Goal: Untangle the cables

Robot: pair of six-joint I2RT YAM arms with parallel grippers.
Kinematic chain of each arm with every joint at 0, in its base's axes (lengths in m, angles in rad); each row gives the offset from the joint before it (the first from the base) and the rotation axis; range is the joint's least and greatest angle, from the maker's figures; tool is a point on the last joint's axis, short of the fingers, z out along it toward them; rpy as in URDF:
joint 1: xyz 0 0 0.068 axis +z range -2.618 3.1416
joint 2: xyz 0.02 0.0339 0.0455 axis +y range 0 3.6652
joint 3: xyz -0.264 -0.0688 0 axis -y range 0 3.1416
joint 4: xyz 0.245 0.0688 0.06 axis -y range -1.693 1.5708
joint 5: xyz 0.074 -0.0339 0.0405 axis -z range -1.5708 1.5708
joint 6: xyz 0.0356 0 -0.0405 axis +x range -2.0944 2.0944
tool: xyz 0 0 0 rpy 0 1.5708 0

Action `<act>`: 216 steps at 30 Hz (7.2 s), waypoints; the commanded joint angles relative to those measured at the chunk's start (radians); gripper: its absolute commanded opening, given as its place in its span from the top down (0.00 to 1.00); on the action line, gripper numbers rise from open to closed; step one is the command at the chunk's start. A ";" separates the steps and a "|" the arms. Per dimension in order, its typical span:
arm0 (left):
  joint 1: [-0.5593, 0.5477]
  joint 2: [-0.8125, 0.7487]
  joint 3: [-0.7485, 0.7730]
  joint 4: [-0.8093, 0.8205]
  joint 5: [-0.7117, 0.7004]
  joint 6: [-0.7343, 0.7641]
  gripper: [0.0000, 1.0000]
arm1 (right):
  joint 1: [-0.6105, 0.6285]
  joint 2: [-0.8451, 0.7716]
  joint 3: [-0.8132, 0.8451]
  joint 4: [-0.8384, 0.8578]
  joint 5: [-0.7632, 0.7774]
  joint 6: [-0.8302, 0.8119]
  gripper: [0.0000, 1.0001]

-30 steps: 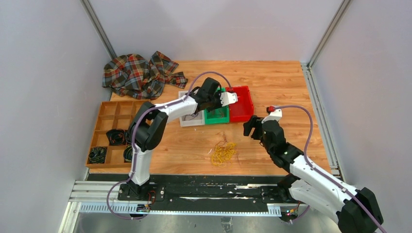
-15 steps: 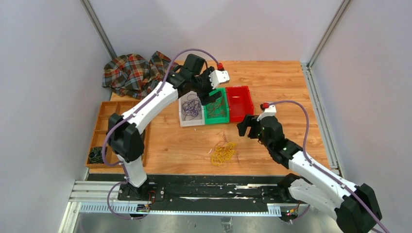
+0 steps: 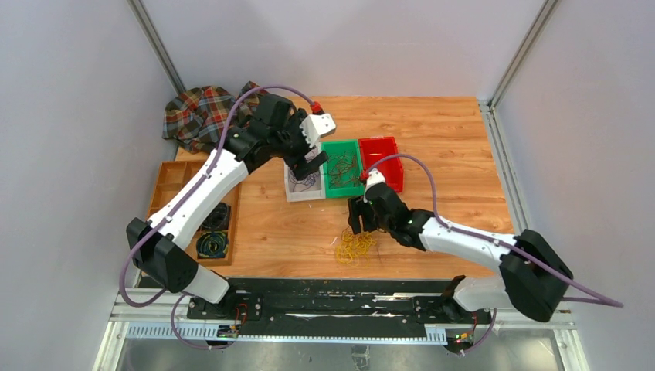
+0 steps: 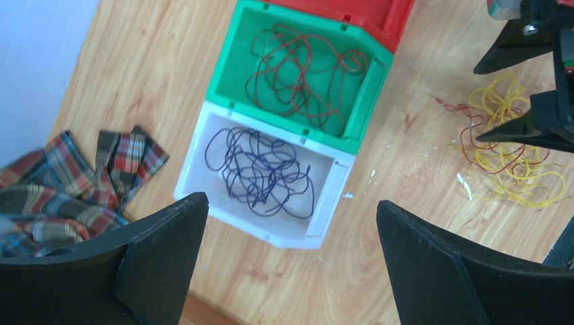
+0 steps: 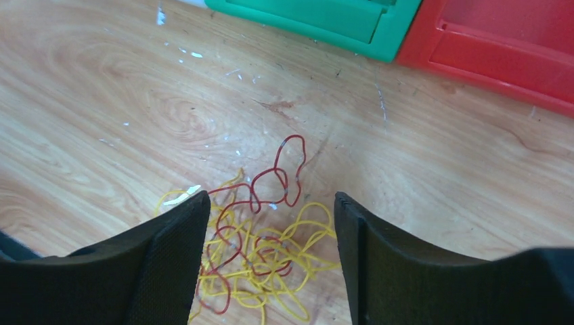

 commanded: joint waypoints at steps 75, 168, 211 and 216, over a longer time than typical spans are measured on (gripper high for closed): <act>-0.207 -0.205 -0.010 -0.088 0.325 0.015 0.99 | 0.020 -0.686 -0.020 -0.037 0.111 -0.036 0.32; -0.297 -0.191 0.358 -0.057 0.154 0.145 1.00 | 0.075 -0.439 0.058 0.189 -0.379 -0.236 0.21; -0.297 -0.085 0.635 0.238 -0.325 0.229 0.99 | 0.072 -0.212 -0.474 0.491 0.056 0.000 0.91; -0.297 -0.071 0.693 0.348 -0.382 0.269 0.99 | 0.072 -0.205 -0.486 0.496 0.055 0.021 0.95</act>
